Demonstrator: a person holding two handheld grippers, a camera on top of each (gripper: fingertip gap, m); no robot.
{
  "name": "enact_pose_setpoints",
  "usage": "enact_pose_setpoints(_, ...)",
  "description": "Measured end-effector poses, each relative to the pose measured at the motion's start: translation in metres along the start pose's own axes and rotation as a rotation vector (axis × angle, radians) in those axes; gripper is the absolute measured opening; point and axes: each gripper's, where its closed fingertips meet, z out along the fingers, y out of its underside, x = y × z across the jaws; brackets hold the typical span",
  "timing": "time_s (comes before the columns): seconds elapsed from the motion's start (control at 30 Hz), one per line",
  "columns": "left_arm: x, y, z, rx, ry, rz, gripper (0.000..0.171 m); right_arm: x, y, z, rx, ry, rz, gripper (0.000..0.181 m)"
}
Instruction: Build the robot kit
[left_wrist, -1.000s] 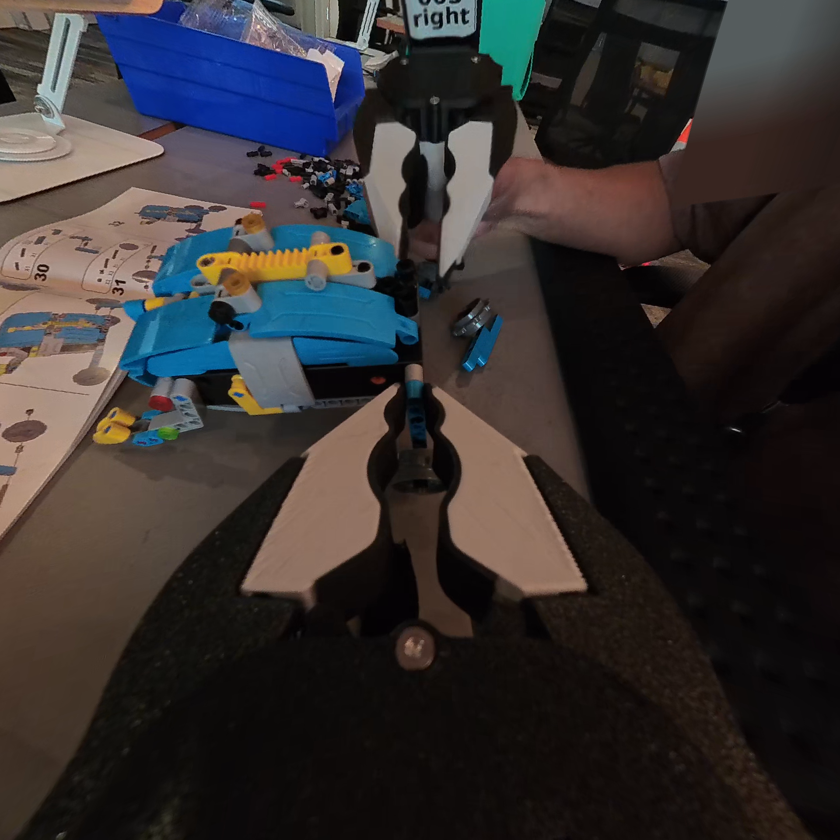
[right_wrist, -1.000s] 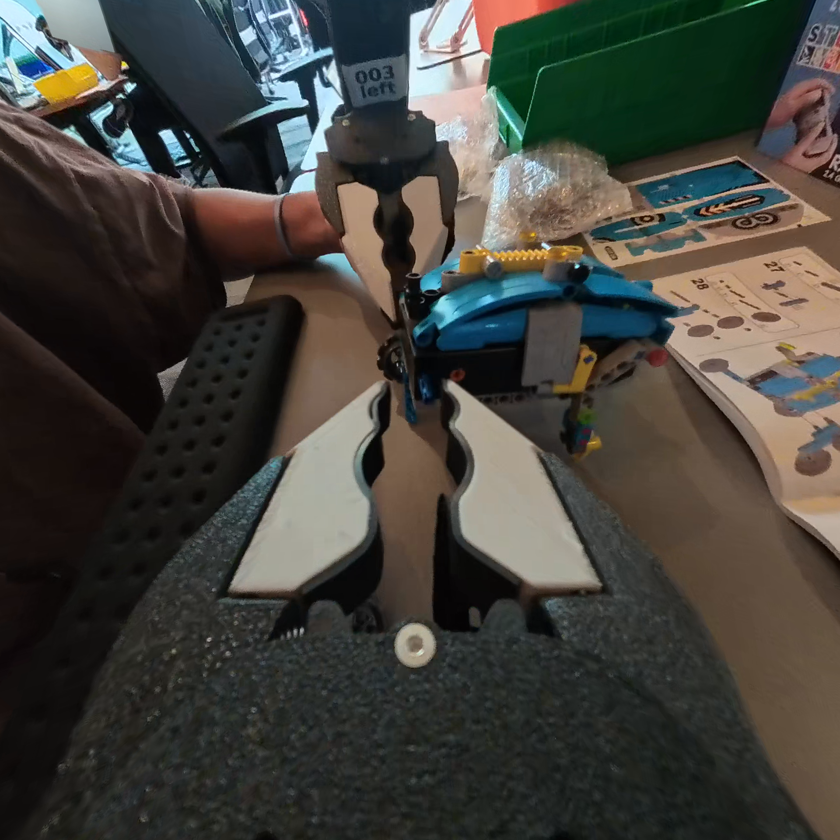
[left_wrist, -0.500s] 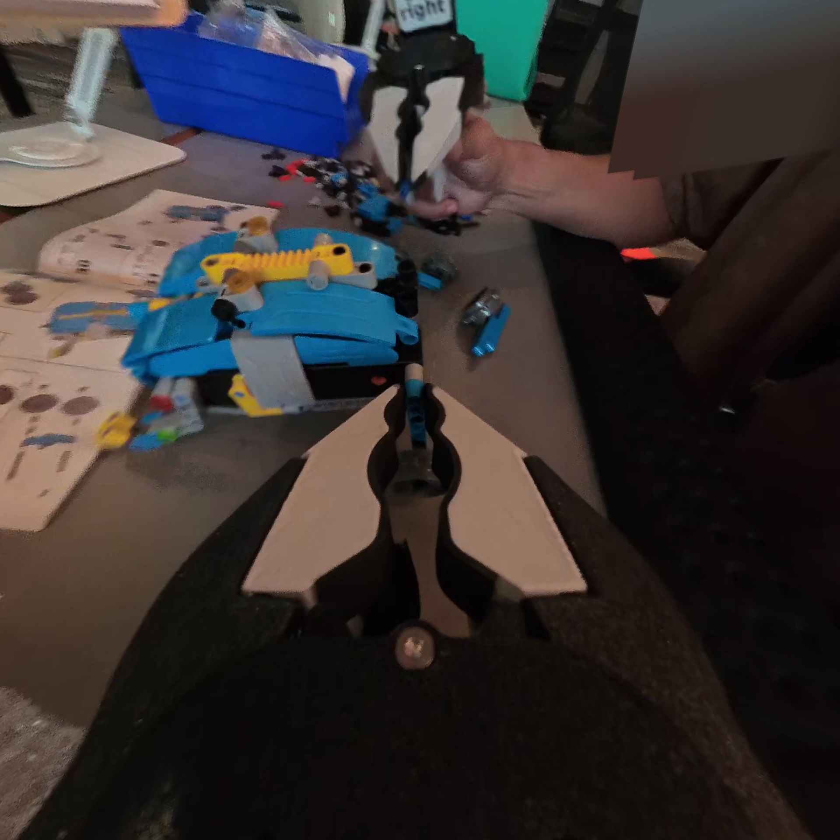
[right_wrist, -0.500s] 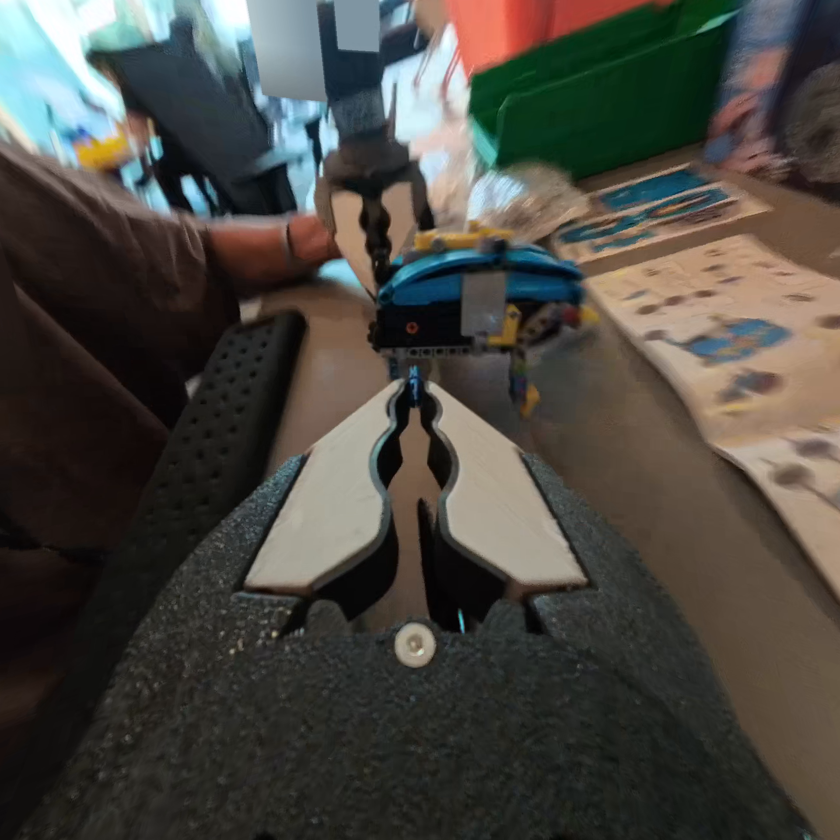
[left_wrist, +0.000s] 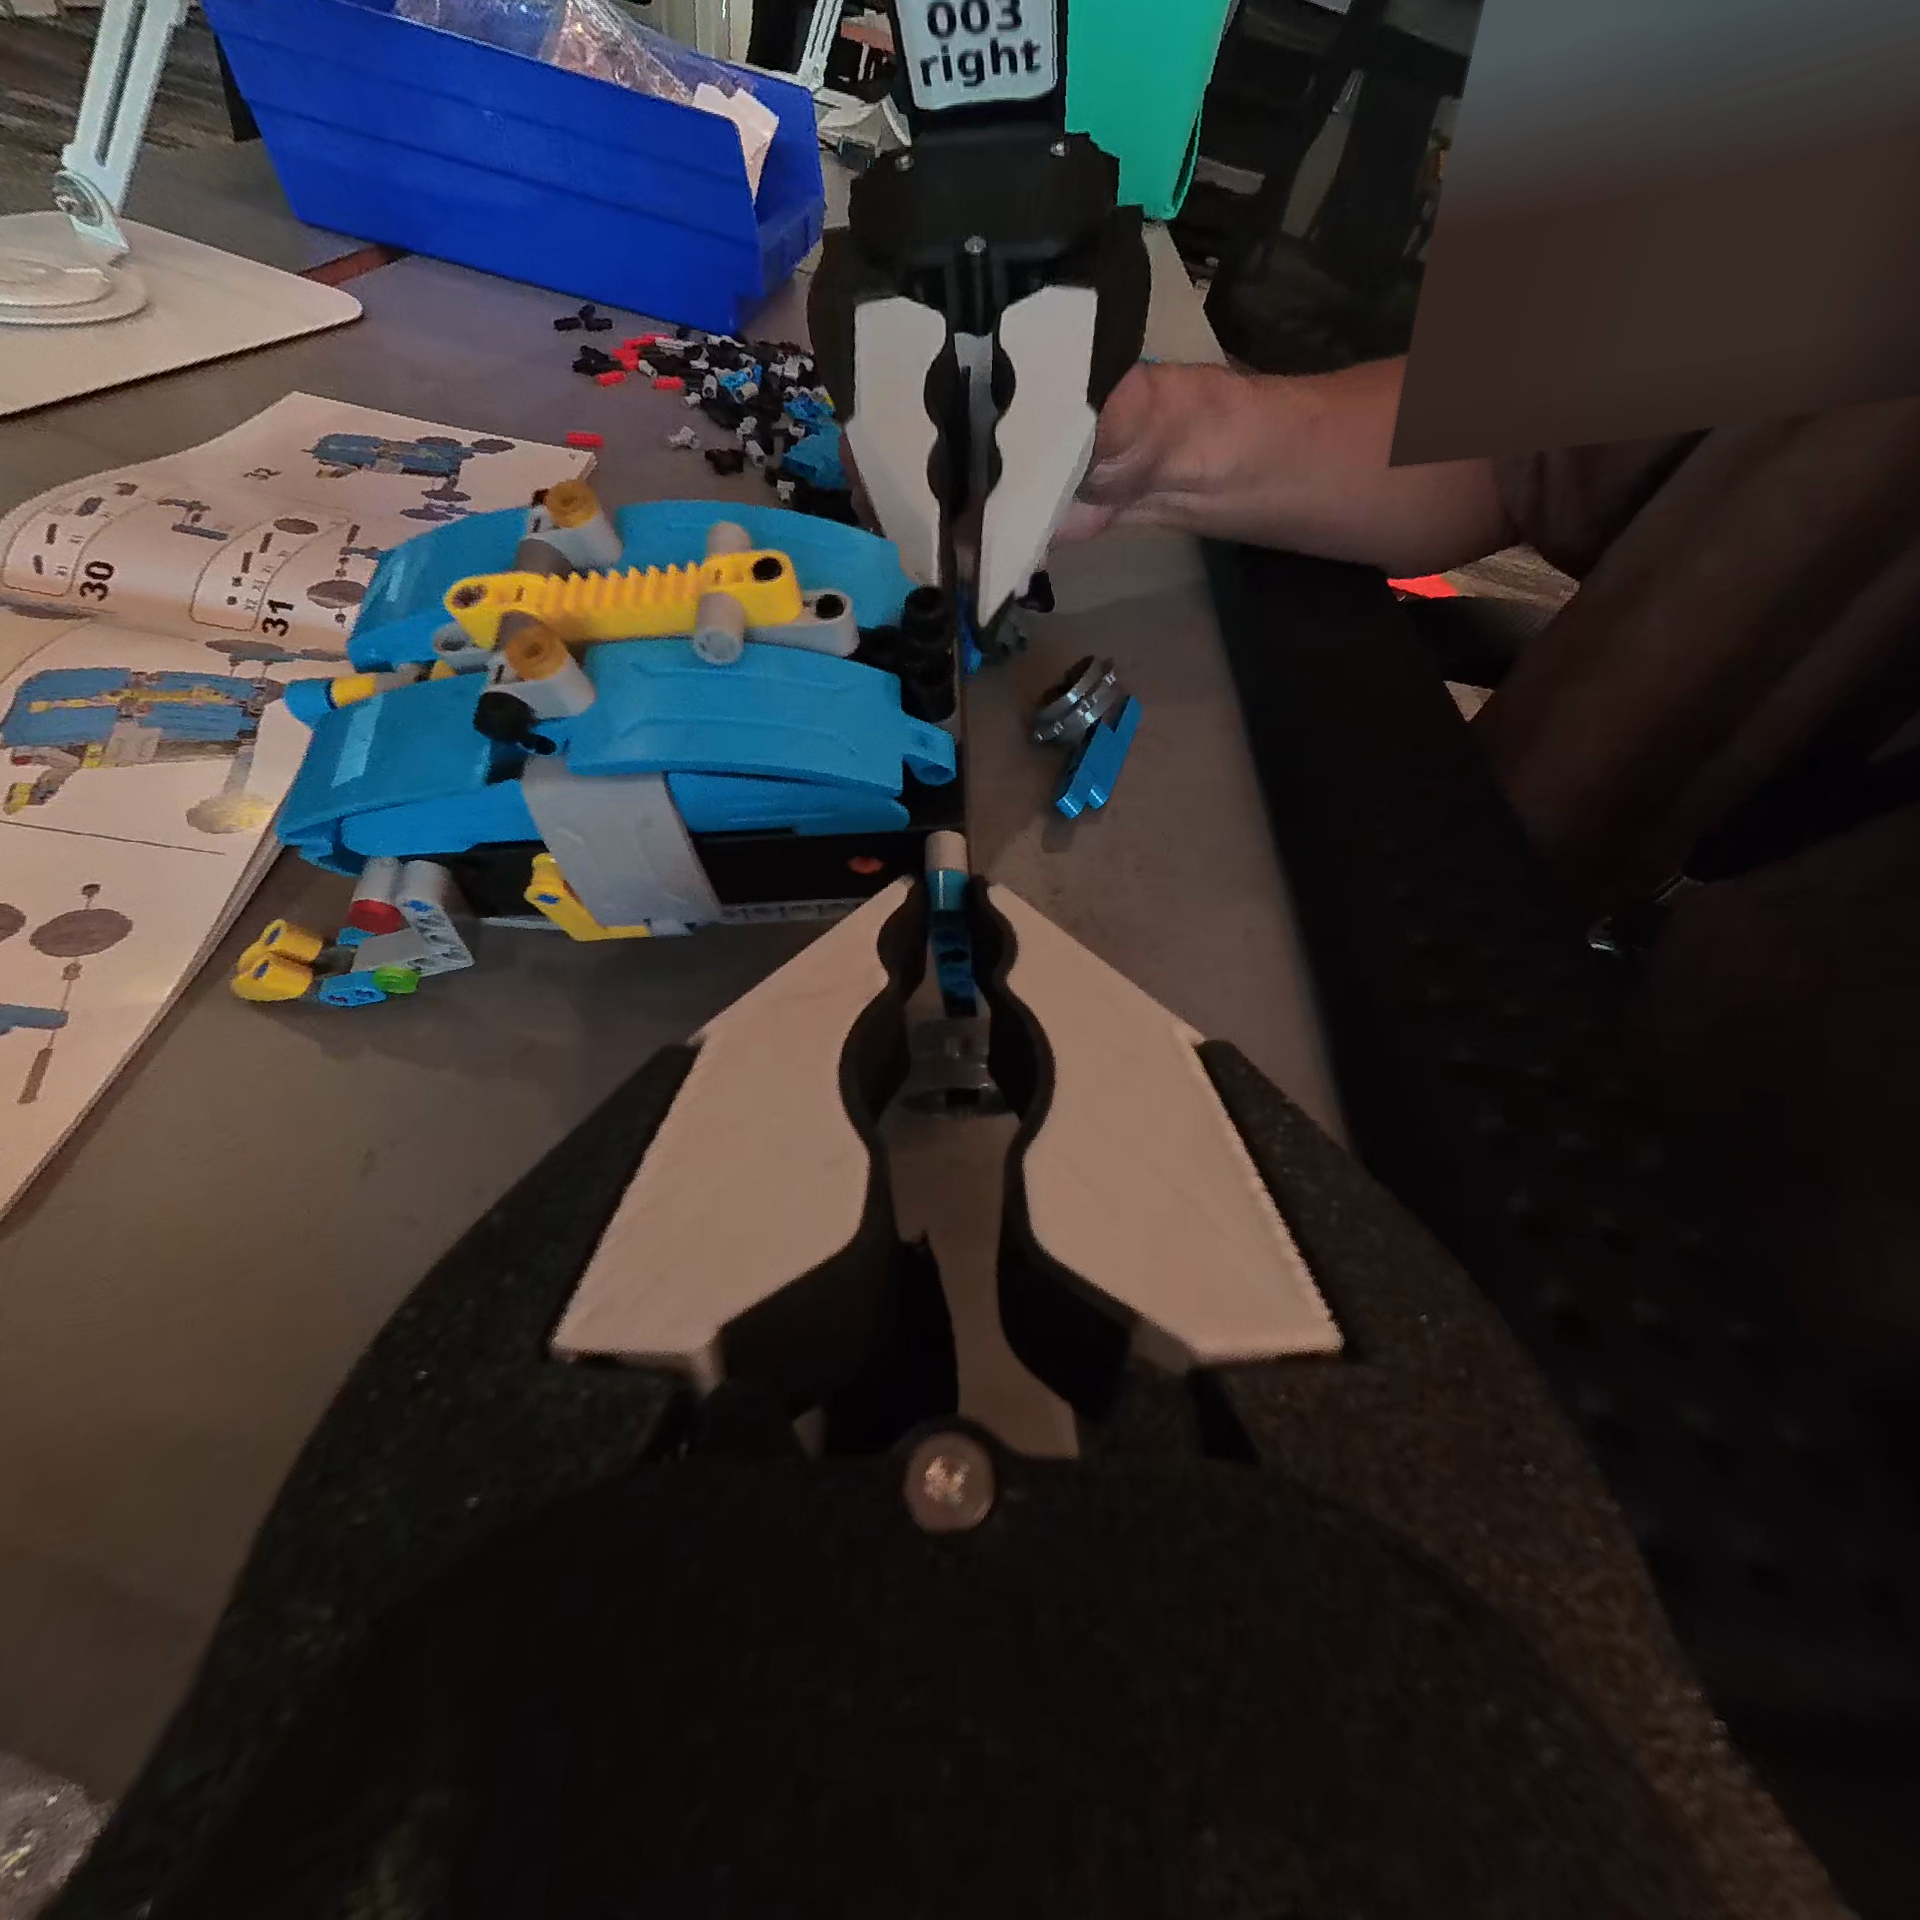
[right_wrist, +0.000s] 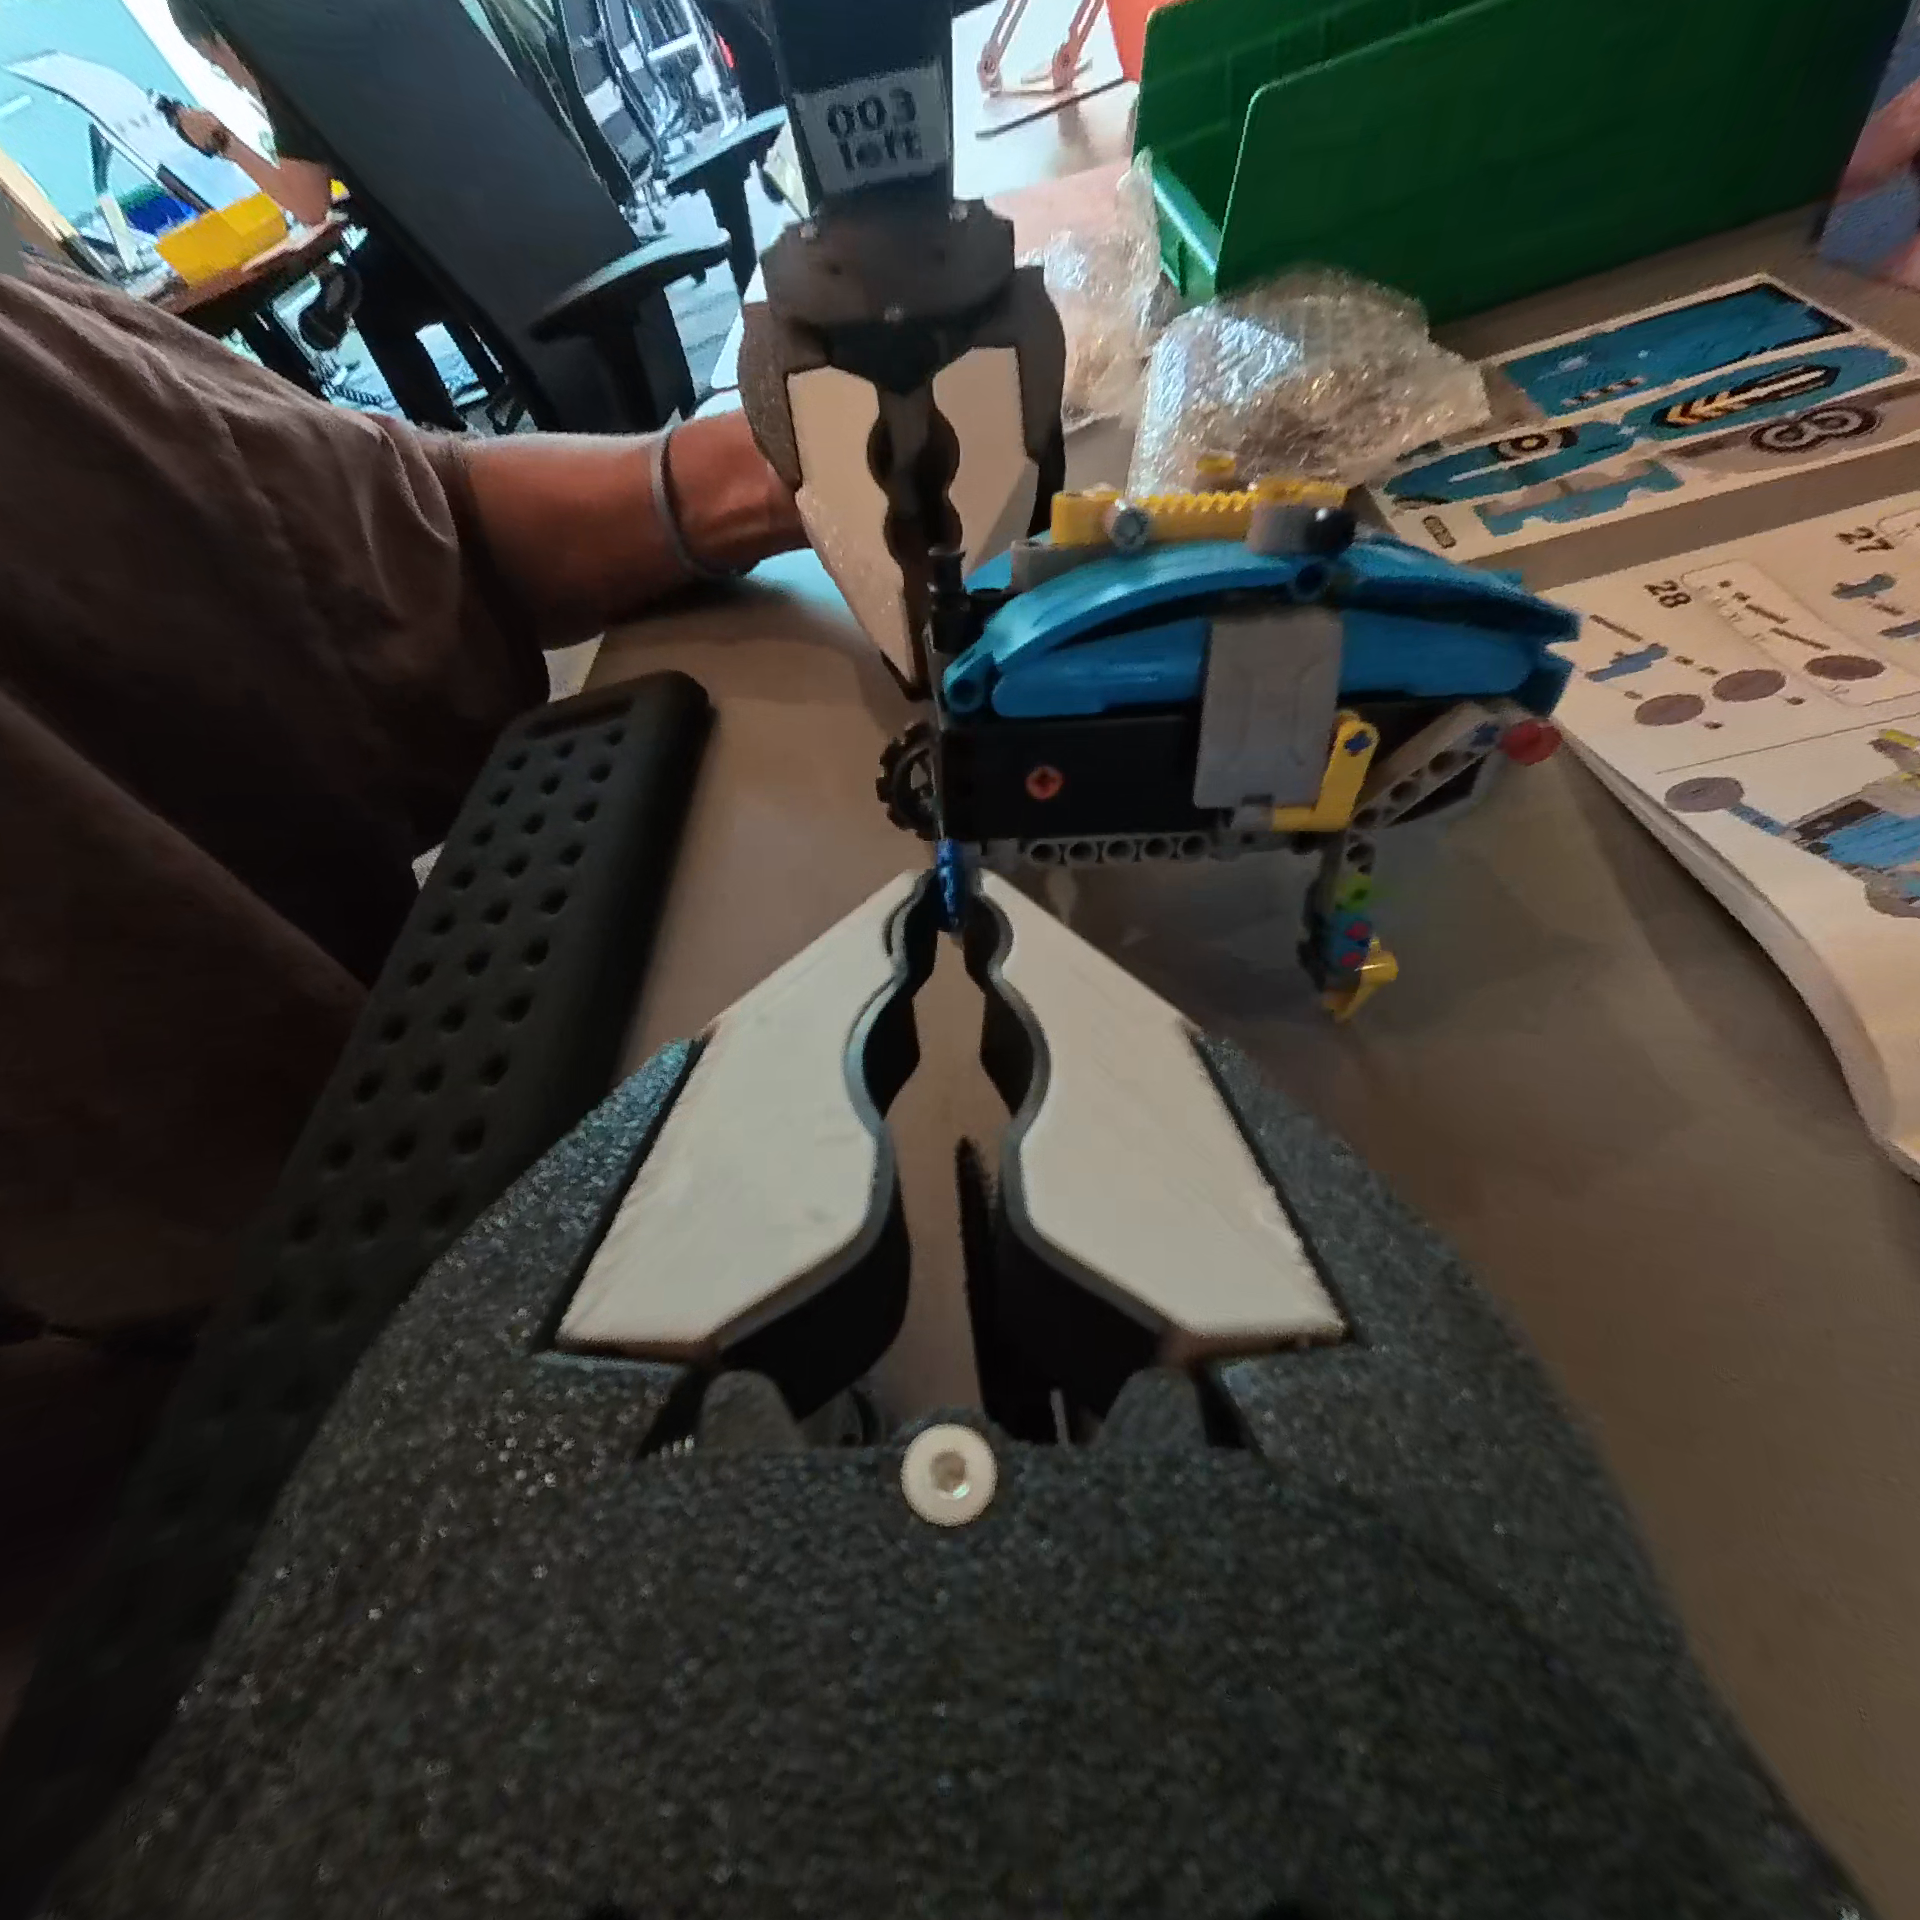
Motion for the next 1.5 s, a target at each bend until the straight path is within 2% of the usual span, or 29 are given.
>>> enact_pose_setpoints(0.4, 0.0, 0.0, 0.0, -0.001, 0.002, -0.001, 0.006, 0.002, -0.004, 0.002, -0.028, 0.03, -0.052, 0.004)
enact_pose_setpoints(0.57, 0.0, 0.0, 0.0, 0.001, 0.005, -0.012, 0.005, 0.002, -0.005, 0.003, -0.103, 0.089, -0.212, 0.004)
enact_pose_setpoints(0.8, 0.0, 0.0, -0.001, 0.005, 0.009, -0.018, 0.005, 0.002, -0.005, 0.004, -0.115, 0.033, -0.223, 0.004)
enact_pose_setpoints(0.97, -0.001, 0.0, -0.001, 0.008, 0.025, -0.046, 0.005, 0.003, -0.006, 0.005, -0.225, 0.073, -0.445, 0.004)
enact_pose_setpoints(1.17, 0.0, 0.0, -0.001, 0.01, 0.028, -0.043, 0.005, 0.003, -0.002, 0.006, -0.226, -0.03, -0.349, 0.004)
enact_pose_setpoints(1.27, 0.0, -0.001, 0.0, 0.014, 0.031, -0.044, 0.005, 0.001, -0.002, 0.01, -0.223, -0.072, -0.238, 0.004)
enact_pose_setpoints(1.5, 0.0, -0.002, 0.0, 0.022, 0.021, -0.044, 0.005, 0.001, -0.003, 0.013, -0.207, -0.05, -0.226, 0.004)
